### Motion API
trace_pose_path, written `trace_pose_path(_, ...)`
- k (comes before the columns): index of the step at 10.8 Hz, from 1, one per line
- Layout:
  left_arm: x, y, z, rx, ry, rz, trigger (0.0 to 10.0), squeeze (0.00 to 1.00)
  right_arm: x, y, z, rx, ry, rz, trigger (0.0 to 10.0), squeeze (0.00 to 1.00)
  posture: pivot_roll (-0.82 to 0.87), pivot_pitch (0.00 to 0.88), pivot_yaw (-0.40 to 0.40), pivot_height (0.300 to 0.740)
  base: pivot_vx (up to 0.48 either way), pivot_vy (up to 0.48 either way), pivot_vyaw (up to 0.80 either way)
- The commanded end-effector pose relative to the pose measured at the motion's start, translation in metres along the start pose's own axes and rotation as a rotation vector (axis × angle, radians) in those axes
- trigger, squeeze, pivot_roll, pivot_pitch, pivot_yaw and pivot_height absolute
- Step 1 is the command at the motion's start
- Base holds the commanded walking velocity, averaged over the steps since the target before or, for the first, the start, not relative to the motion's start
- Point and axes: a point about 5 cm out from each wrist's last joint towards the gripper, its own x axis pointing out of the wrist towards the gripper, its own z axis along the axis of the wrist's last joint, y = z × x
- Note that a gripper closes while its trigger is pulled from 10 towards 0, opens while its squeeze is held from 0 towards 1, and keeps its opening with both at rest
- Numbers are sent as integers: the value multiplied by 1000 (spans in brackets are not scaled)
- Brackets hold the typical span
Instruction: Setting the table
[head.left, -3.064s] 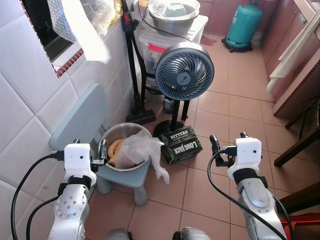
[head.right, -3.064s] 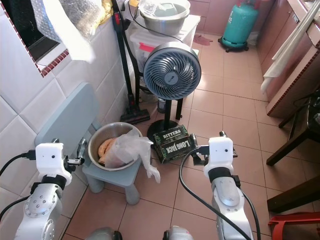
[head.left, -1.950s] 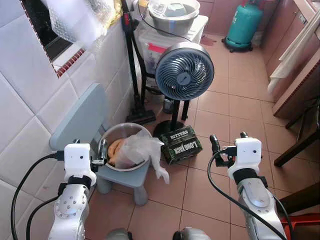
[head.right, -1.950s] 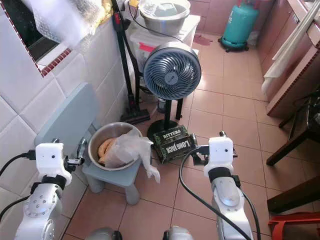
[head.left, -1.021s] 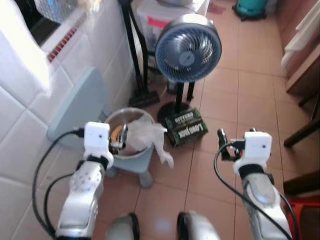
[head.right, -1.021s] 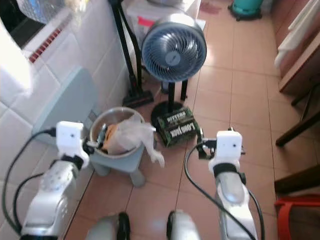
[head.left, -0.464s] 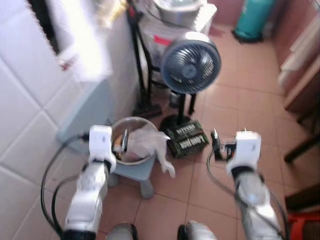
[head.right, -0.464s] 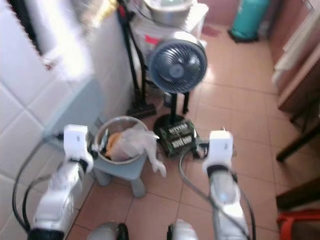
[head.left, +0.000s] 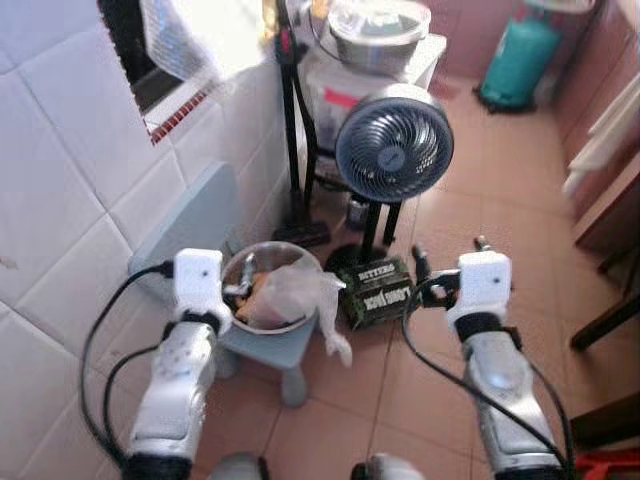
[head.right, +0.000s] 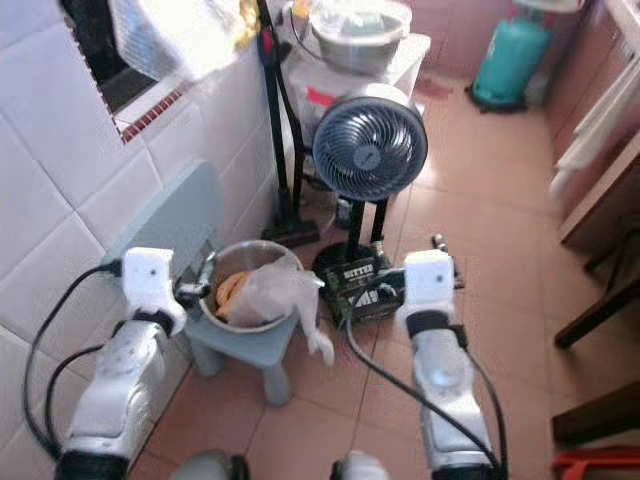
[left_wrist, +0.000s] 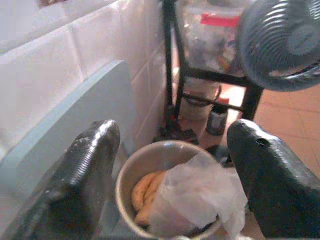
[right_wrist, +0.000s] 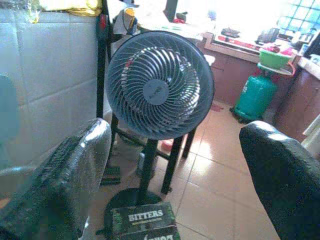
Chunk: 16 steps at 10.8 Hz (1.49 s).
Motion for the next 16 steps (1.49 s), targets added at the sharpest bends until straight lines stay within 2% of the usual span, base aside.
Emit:
trace_pose_path(1, -5, 9, -4, -9, 18, 33, 10000, 0, -2, -7, -8, -3, 38, -31, 10000, 0, -19, 0, 10, 740, 0, 0, 0)
trace_pose_path(2, -9, 15, -17, -26, 86, 57, 10000, 0, -7, -8, -15, -24, 63, -8, 10000, 0, -34, 0, 31, 740, 0, 0, 0)
trace_pose_path(3, -7, 4, -16, 8, 70, -27, 10000, 0, -10, -10, -21, -20, 86, -7, 10000, 0, -34, 0, 25, 740, 0, 0, 0)
trace_pose_path(4, -3, -1, -12, -2, 59, -46, 10000, 0, -8, -7, -19, -21, 80, 10, 10000, 0, -37, 6, 20, 740, 0, 0, 0)
trace_pose_path(5, -7, -6, -13, 6, 37, -50, 10000, 0, -11, -3, -17, -4, 62, 1, 10000, 0, -28, 0, 16, 740, 0, 0, 0)
trace_pose_path(6, -11, -4, -15, -34, 33, 19, 10000, 0, -17, -1, -23, 3, 72, -35, 10000, 0, -34, 14, 36, 740, 0, 0, 0)
trace_pose_path(7, -12, -5, -12, -40, 28, 12, 10000, 0, -17, -1, -22, 13, 76, -31, 10000, 0, -26, 30, 30, 740, 0, 0, 0)
trace_pose_path(8, -13, -9, -10, -7, 21, -30, 10000, 0, -21, 4, -22, 9, 83, -3, 10000, 0, -24, 44, 29, 740, 0, 0, -800)
trace_pose_path(9, -15, -4, -14, -7, 41, -24, 10000, 0, -25, 4, -25, -20, 93, -9, 10000, 0, -26, 57, 28, 740, 0, 0, -800)
trace_pose_path(10, -15, -1, -15, -16, 46, -10, 10000, 0, -26, 3, -25, -6, 99, -20, 10000, 0, -29, 61, 31, 740, -255, 0, -800)
trace_pose_path(12, -13, -4, -11, -16, 36, -18, 10000, 0, -23, 5, -22, 0, 88, -15, 10000, 0, -39, 73, 35, 740, -257, 0, -800)
trace_pose_path(14, -7, -11, -3, -8, 3, -45, 10000, 0, -5, 2, -12, -2, 50, -6, 10000, 0, -40, 83, 36, 740, 0, 0, -800)
trace_pose_path(16, -8, -13, -3, -15, -5, -67, 10000, 0, -9, 1, -15, -8, 61, -4, 10000, 0, -45, 92, 33, 740, 0, 0, -800)
